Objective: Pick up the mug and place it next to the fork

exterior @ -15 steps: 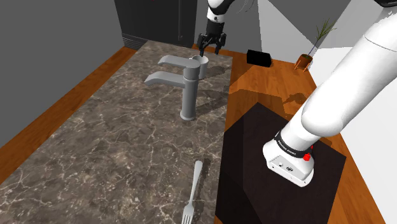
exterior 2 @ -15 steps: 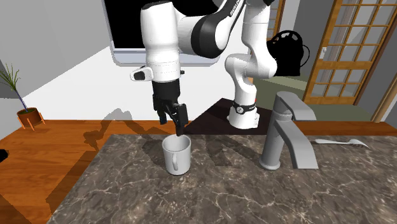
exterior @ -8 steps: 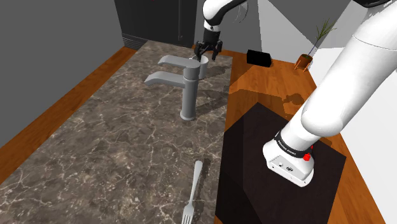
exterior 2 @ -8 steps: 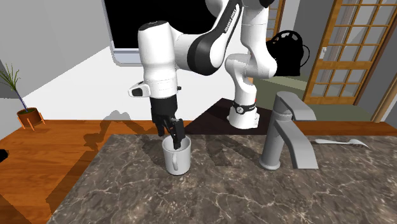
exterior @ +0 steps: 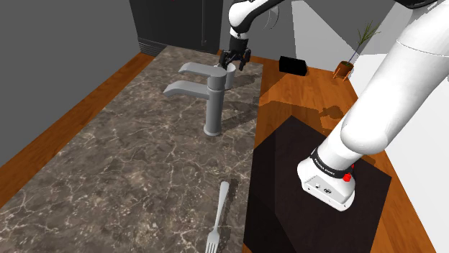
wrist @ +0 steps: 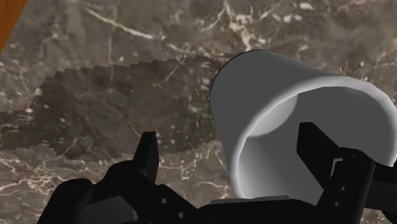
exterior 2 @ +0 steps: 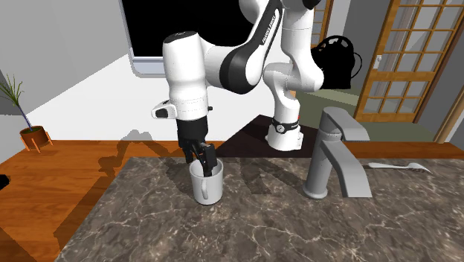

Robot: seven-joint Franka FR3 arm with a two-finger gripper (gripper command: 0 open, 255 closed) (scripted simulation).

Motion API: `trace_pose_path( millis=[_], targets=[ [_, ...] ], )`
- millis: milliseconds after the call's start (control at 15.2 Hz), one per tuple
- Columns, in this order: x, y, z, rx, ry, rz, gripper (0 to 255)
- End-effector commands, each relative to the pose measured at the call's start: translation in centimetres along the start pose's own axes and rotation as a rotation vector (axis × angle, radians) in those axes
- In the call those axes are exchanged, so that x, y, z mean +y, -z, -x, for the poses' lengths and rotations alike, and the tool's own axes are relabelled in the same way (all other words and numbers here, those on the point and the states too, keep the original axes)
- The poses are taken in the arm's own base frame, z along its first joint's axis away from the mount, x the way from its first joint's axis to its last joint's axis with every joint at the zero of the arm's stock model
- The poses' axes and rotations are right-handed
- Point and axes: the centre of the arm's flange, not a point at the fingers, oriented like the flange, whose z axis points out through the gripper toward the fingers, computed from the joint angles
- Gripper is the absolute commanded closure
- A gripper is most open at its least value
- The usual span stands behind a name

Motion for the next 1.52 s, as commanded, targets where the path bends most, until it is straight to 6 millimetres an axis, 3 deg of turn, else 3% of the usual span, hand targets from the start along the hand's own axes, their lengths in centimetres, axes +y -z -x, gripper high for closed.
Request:
trace_pose_path(
  millis=[0,66,660,1452],
  targets=[
    [0.0,0.0,0.0,0.000,0.000,0.000,0],
    [0.0,0.0,0.0,0.000,0.000,0.000,255],
    [0.0,0.0,0.0,0.000,0.000,0.000,255],
    [-0.4,6.3,0.0,0.000,0.000,0.000,255]
  ],
)
